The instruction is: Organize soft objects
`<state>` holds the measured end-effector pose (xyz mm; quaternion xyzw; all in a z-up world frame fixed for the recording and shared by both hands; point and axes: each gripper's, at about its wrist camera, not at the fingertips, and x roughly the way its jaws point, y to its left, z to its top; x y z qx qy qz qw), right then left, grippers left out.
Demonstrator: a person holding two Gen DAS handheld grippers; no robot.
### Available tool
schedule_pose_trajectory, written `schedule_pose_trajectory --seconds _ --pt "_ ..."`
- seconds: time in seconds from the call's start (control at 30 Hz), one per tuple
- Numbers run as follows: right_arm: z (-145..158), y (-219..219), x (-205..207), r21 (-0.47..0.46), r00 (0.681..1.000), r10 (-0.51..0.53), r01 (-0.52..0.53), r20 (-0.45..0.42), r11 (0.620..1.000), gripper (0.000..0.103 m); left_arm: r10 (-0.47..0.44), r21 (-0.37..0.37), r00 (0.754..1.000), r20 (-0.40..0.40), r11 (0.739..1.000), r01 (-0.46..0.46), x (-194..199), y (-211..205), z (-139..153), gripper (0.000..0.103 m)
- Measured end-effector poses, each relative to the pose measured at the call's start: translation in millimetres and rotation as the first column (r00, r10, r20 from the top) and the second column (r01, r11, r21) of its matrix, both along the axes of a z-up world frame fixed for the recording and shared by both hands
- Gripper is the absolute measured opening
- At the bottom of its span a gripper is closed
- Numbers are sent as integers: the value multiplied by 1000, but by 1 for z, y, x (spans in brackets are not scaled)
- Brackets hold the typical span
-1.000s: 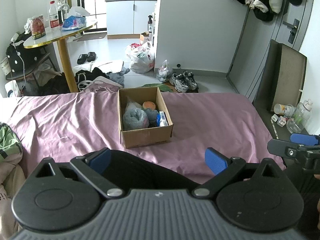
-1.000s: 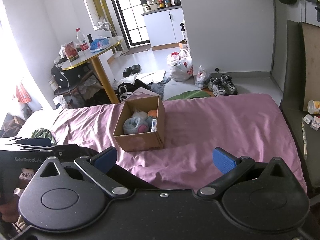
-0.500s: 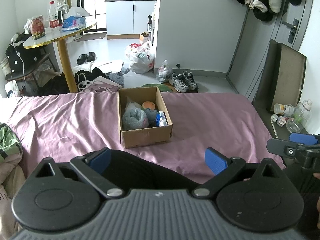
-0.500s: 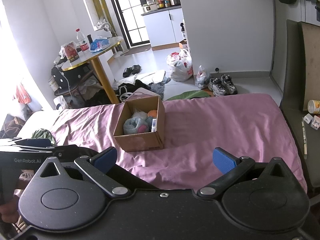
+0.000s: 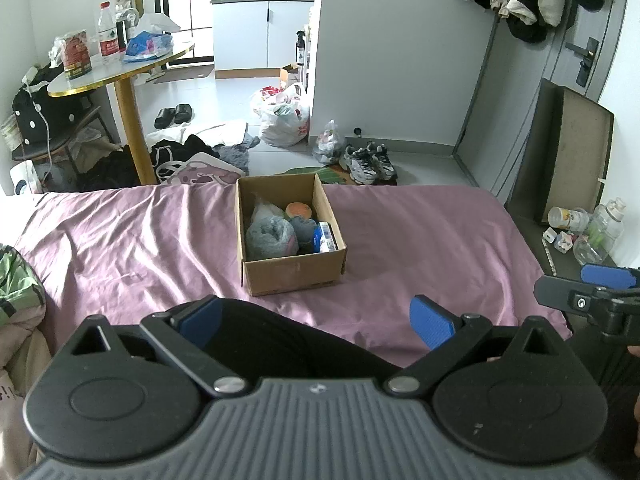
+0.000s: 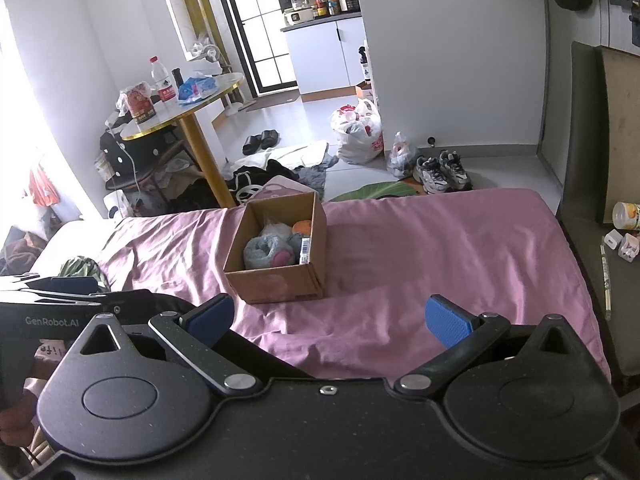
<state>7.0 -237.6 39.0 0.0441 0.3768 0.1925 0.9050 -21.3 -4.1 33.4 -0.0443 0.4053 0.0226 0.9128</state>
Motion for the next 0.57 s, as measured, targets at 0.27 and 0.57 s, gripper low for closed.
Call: schedule_pose_trajectory --seconds 0.27,0.57 --pt "-2 -1 1 -4 1000 -3 3 -2 1000 103 15 0 1000 3 1000 -15 -1 2 0 100" --pt "-4 -4 4 -8 1000 -7 7 -5 1000 103 2 -10 1000 16 1000 -2 -1 3 0 100"
